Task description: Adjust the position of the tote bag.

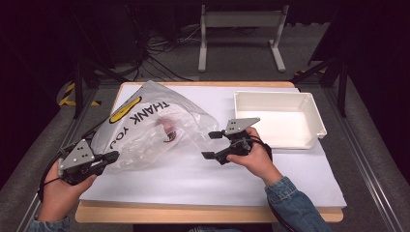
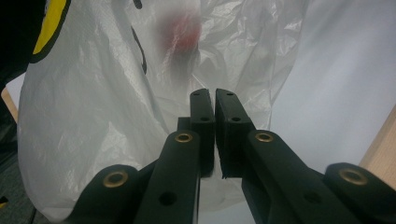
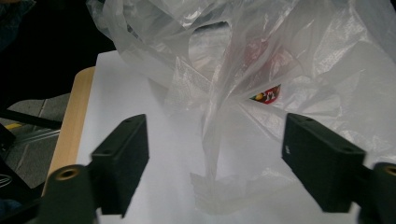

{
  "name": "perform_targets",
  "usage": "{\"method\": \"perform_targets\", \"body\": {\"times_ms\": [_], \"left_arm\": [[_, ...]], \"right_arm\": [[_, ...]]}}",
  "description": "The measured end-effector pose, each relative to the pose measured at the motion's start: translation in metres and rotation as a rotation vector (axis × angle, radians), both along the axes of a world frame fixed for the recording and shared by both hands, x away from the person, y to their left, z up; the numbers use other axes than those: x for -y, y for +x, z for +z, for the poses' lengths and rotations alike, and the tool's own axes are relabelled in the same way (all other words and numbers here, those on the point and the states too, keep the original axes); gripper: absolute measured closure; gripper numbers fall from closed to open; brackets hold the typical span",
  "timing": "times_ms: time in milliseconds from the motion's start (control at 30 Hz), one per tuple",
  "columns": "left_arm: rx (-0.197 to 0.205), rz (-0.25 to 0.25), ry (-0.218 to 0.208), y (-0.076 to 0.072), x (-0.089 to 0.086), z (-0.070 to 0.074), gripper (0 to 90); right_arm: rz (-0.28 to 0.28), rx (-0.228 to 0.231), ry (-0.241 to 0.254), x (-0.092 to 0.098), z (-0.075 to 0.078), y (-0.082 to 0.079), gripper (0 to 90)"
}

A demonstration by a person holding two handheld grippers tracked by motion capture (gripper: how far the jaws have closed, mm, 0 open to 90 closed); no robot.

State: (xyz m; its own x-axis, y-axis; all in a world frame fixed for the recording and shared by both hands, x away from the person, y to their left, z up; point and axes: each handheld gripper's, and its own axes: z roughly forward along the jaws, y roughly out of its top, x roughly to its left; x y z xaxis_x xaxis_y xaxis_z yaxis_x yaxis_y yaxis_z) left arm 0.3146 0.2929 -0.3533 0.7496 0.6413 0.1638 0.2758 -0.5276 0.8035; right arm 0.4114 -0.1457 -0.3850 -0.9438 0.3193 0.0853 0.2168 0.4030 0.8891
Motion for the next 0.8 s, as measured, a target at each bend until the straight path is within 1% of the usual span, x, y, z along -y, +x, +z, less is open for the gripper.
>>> {"method": "perform_targets", "body": {"times_ms": [67, 100, 167, 200, 233, 300, 333, 367, 433, 533, 600, 633, 700, 767, 800], "left_arm": [[0.001, -0.003, 0.000, 0.000, 0.000, 0.000, 86.9], [0.003, -0.004, 0.001, 0.000, 0.001, 0.001, 86.9], [0.005, -0.007, 0.001, 0.000, 0.001, 0.001, 87.0], [0.005, -0.007, 0.001, 0.000, 0.002, 0.001, 87.0], [0.007, -0.009, 0.002, 0.000, 0.002, 0.001, 87.1], [0.008, -0.011, 0.001, 0.000, 0.002, 0.001, 87.2], [0.008, -0.011, 0.001, 0.000, 0.002, 0.001, 87.2], [0.010, -0.012, 0.001, 0.000, 0.002, 0.002, 87.2], [0.013, -0.012, -0.001, 0.000, 0.003, 0.003, 87.2], [0.021, -0.016, -0.005, 0.000, 0.003, 0.004, 87.2], [0.029, -0.022, 0.002, 0.000, 0.003, 0.006, 87.3], [0.025, -0.020, -0.007, 0.000, 0.004, 0.006, 87.2], [0.027, -0.023, -0.007, 0.001, 0.005, 0.006, 87.3], [0.030, -0.029, -0.007, 0.003, 0.006, 0.007, 87.2], [0.030, -0.029, -0.007, 0.003, 0.006, 0.007, 87.1]], "right_arm": [[0.005, -0.006, -0.013, -0.002, -0.003, 0.002, 33.7], [0.014, -0.006, -0.022, -0.002, -0.004, 0.003, 40.0], [0.031, -0.019, -0.039, -0.004, -0.006, 0.003, 52.7], [0.038, -0.027, -0.059, -0.004, -0.006, 0.003, 61.3], [0.046, -0.035, -0.068, -0.004, -0.006, 0.003, 70.0], [0.068, -0.046, -0.080, -0.003, -0.004, 0.000, 84.0], [0.068, -0.046, -0.080, -0.003, -0.004, 0.000, 84.0], [0.070, -0.044, -0.082, -0.002, -0.003, -0.001, 87.2], [0.069, -0.037, -0.080, 0.000, 0.002, -0.004, 89.5], [0.070, -0.028, -0.071, 0.004, 0.010, -0.011, 89.8], [0.070, -0.022, -0.063, 0.006, 0.016, -0.016, 89.8], [0.070, -0.021, -0.059, 0.008, 0.019, -0.019, 89.8], [0.071, -0.011, -0.051, 0.012, 0.024, -0.026, 89.8], [0.072, -0.013, -0.043, 0.016, 0.029, -0.031, 89.8], [0.072, -0.013, -0.043, 0.016, 0.029, -0.031, 89.8]]}}
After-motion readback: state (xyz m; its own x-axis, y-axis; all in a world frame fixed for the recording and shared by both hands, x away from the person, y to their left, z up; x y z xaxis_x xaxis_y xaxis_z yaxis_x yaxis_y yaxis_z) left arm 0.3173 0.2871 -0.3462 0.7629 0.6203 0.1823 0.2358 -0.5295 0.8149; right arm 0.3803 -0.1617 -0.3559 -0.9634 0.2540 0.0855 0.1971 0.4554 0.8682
